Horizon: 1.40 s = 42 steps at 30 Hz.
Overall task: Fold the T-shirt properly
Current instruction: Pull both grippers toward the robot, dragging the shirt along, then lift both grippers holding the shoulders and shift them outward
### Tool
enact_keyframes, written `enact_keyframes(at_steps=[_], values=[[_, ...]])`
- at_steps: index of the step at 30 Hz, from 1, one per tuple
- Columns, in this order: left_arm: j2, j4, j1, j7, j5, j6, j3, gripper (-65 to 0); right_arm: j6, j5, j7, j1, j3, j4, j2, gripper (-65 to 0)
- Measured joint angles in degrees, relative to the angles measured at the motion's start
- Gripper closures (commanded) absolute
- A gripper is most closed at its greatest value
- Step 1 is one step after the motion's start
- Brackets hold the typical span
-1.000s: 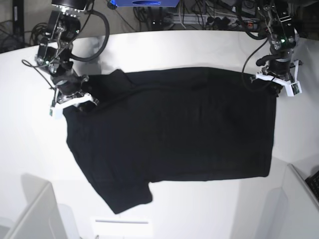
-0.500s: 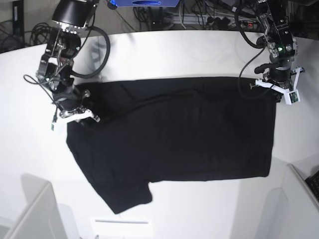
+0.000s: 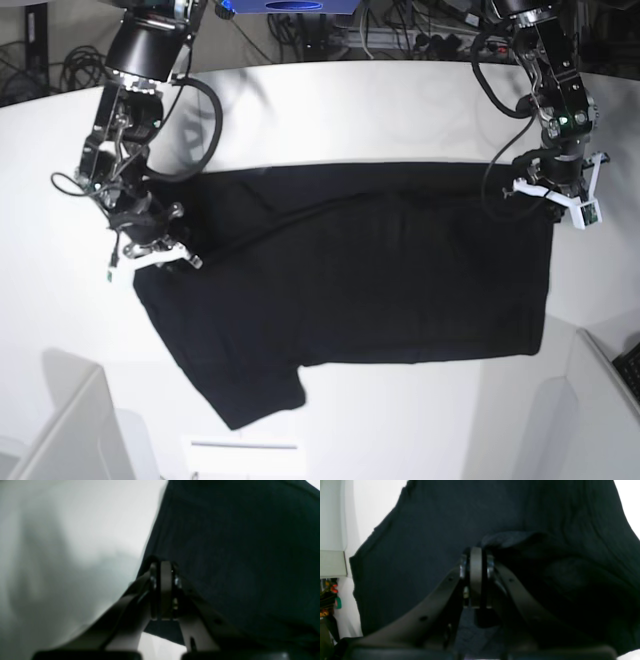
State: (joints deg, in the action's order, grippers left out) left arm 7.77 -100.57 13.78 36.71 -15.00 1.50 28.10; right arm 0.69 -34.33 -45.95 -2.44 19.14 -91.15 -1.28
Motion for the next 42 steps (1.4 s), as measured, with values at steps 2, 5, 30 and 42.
enact_keyframes(at_steps=[2, 5, 30, 42], values=[[0.0, 0.0, -0.3, 0.0, 0.0, 0.0, 0.0, 0.0, 0.0, 0.0, 0.0, -0.2, 0.1, 0.0, 0.0, 0.0], [0.0, 0.0, -0.6, 0.0, 0.0, 0.0, 0.0, 0.0, 0.0, 0.1, -0.2, -0.6, 0.4, 0.2, 0.0, 0.0], [0.0, 5.1, -3.8, 0.0, 0.2, -0.1, 0.2, 0.0, 0.1, 0.0, 5.8, -0.7, 0.5, 1.2, 0.2, 0.0], [0.2, 5.1, -4.7, 0.0, 0.2, 0.0, 0.2, 0.0, 0.4, 0.1, 6.4, -1.0, 0.5, 4.2, 0.2, 0.0]])
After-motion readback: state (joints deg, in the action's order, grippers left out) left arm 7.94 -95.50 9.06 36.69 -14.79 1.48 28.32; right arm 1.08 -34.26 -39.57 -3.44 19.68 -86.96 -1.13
